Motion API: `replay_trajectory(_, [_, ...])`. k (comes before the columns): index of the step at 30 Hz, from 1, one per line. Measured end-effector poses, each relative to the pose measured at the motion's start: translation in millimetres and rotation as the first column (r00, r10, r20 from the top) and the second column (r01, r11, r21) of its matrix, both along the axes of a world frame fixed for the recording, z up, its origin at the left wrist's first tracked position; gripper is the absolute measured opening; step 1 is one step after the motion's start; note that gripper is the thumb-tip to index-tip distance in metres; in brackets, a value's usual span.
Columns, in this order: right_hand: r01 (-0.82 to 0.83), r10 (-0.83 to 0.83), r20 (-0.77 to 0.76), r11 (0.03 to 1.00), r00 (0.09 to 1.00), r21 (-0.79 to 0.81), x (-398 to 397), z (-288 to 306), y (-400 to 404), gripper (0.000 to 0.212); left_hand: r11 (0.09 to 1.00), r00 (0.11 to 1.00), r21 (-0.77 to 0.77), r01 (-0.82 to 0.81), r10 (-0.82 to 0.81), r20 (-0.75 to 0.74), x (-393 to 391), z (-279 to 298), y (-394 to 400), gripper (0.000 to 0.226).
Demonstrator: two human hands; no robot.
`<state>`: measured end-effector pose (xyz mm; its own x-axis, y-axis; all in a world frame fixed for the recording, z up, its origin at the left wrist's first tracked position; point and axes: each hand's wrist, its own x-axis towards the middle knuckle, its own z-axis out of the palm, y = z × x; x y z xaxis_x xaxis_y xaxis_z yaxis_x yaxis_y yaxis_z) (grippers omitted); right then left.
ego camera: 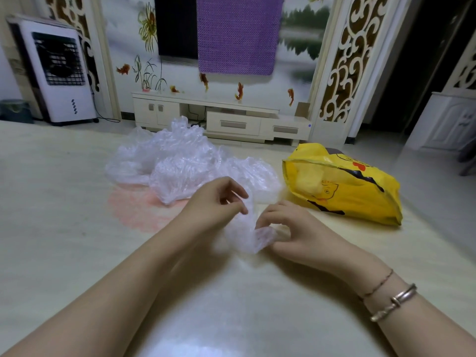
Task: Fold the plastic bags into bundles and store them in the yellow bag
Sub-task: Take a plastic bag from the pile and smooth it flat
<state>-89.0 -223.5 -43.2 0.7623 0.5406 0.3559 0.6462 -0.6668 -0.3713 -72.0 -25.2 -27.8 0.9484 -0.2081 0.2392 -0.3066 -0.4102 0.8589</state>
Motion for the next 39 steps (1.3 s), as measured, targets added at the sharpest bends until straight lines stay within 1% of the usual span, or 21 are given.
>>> replay_trajectory(1, [0.016,-0.012,-0.057,0.998,0.998,0.063,0,0,-1,0.016,0.999,0.997,0.028,0.036,-0.033,-0.071,-1,0,-1,0.017])
replay_trajectory(3, [0.06,-0.035,-0.156,0.985,0.987,0.159,1,3,-1,0.008,0.995,0.985,0.095,0.036,-0.02,-0.171,1,-3,-2,0.012])
replay_trajectory(5, [0.083,-0.038,-0.215,0.976,0.976,0.203,2,6,1,0.006,0.995,0.974,0.103,0.005,0.019,-0.225,3,-6,-2,0.023])
replay_trajectory(6, [0.101,-0.046,-0.23,0.966,0.972,0.236,3,6,3,0.011,0.996,0.969,0.088,-0.007,0.029,-0.246,4,-6,-3,0.03])
replay_trajectory(7, [0.136,-0.064,-0.249,0.95,0.966,0.28,5,6,5,0.017,0.996,0.966,0.085,-0.016,0.038,-0.254,3,-5,-4,0.036])
replay_trajectory(9, [0.239,-0.129,-0.312,0.907,0.941,0.346,11,2,8,0.02,0.989,0.97,0.139,-0.042,0.074,-0.233,1,-3,-7,0.046])
replay_trajectory(11, [0.333,-0.207,-0.358,0.879,0.91,0.34,18,-5,10,0.027,0.983,0.973,0.172,-0.057,0.093,-0.211,1,-5,-8,0.046])
replay_trajectory(14, [0.415,-0.301,-0.349,0.853,0.887,0.318,24,-10,11,0.041,0.983,0.97,0.182,-0.032,0.074,-0.231,2,-9,-7,0.033])
replay_trajectory(16, [0.425,-0.309,-0.345,0.839,0.886,0.34,24,-9,10,0.043,0.98,0.97,0.193,-0.043,0.087,-0.229,3,-10,-6,0.029])
replay_trajectory(18, [0.357,-0.253,-0.289,0.844,0.923,0.401,19,-4,8,0.035,0.98,0.97,0.189,-0.059,0.101,-0.221,3,-10,-6,0.03])
replay_trajectory(20, [0.239,-0.174,-0.181,0.863,0.968,0.445,12,3,6,0.02,0.982,0.969,0.179,-0.061,0.101,-0.225,3,-10,-6,0.033])
replay_trajectory(21, [0.194,-0.148,-0.139,0.881,0.979,0.431,8,6,6,0.017,0.983,0.968,0.174,-0.059,0.099,-0.231,3,-11,-6,0.034])
replay_trajectory(23, [0.138,-0.113,-0.096,0.933,0.989,0.331,2,6,7,0.023,0.984,0.966,0.168,-0.058,0.098,-0.241,3,-11,-6,0.038])
replay_trajectory(24, [0.126,-0.102,-0.102,0.953,0.99,0.275,1,5,8,0.027,0.985,0.965,0.164,-0.059,0.098,-0.242,4,-11,-6,0.04])
replay_trajectory(27, [0.139,-0.117,-0.19,0.985,0.975,0.102,3,-2,6,0.043,0.992,0.955,0.115,-0.054,0.085,-0.282,6,-8,-3,0.044])
replay_trajectory(29, [0.126,-0.128,-0.179,0.992,0.975,-0.023,4,-5,4,0.048,0.997,0.942,0.063,-0.038,0.057,-0.332,7,-4,2,0.047])
replay_trajectory(30, [0.128,-0.133,-0.163,0.991,0.978,-0.043,4,-6,5,0.047,0.999,0.934,0.039,-0.026,0.038,-0.354,8,-1,4,0.051])
replay_trajectory(32, [0.15,-0.151,-0.115,0.988,0.982,-0.018,4,-7,8,0.041,1.0,0.921,0.004,0.002,-0.001,-0.389,7,2,9,0.061])
replay_trajectory(34, [0.175,-0.174,-0.065,0.985,0.983,0.001,5,-7,12,0.034,0.998,0.915,-0.056,0.036,-0.055,-0.4,5,4,12,0.058])
replay_trajectory(36, [0.188,-0.187,-0.043,0.982,0.981,0.022,8,-7,14,0.032,0.995,0.932,-0.086,0.052,-0.08,-0.353,3,5,11,0.055])
replay_trajectory(39, [0.193,-0.188,-0.056,0.977,0.981,0.095,10,-6,12,0.024,0.997,0.974,0.066,0.048,-0.032,-0.225,0,3,9,0.058])
